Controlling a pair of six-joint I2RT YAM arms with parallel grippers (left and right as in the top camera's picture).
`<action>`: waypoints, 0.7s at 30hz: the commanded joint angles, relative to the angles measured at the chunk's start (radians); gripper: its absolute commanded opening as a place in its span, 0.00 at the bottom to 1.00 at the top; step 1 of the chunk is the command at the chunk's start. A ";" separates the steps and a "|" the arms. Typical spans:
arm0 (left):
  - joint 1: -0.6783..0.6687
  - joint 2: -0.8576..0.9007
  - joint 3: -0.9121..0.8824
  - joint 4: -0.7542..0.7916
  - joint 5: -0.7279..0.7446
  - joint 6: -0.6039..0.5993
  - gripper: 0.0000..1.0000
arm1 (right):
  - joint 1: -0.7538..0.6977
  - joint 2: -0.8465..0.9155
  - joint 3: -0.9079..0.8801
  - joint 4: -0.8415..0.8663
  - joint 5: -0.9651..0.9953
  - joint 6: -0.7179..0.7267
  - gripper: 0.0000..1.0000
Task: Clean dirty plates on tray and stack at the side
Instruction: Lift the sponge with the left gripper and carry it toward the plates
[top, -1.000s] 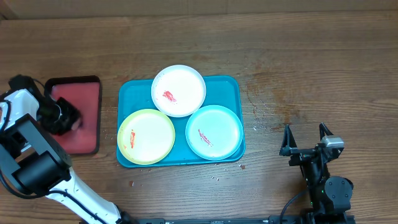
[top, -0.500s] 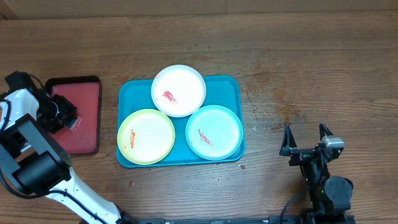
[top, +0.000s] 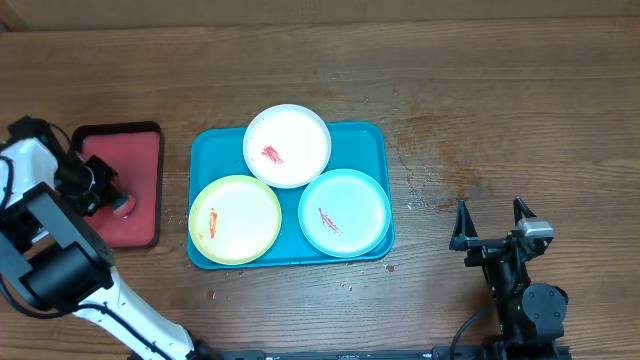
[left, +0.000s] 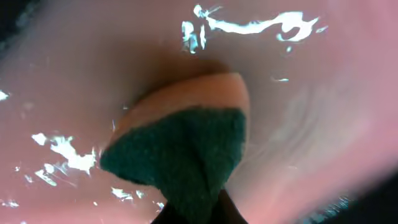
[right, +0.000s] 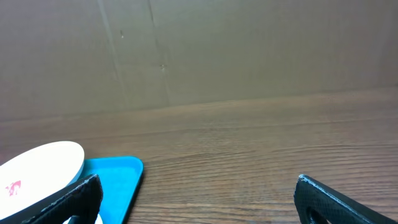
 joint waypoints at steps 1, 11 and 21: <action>-0.001 -0.025 0.164 -0.090 0.200 0.057 0.04 | 0.003 -0.010 -0.010 0.006 0.010 -0.006 1.00; -0.015 -0.169 0.226 -0.164 0.065 0.018 0.04 | 0.003 -0.010 -0.010 0.006 0.010 -0.006 1.00; -0.103 -0.165 -0.075 0.059 -0.204 -0.109 0.04 | 0.003 -0.010 -0.010 0.006 0.010 -0.006 1.00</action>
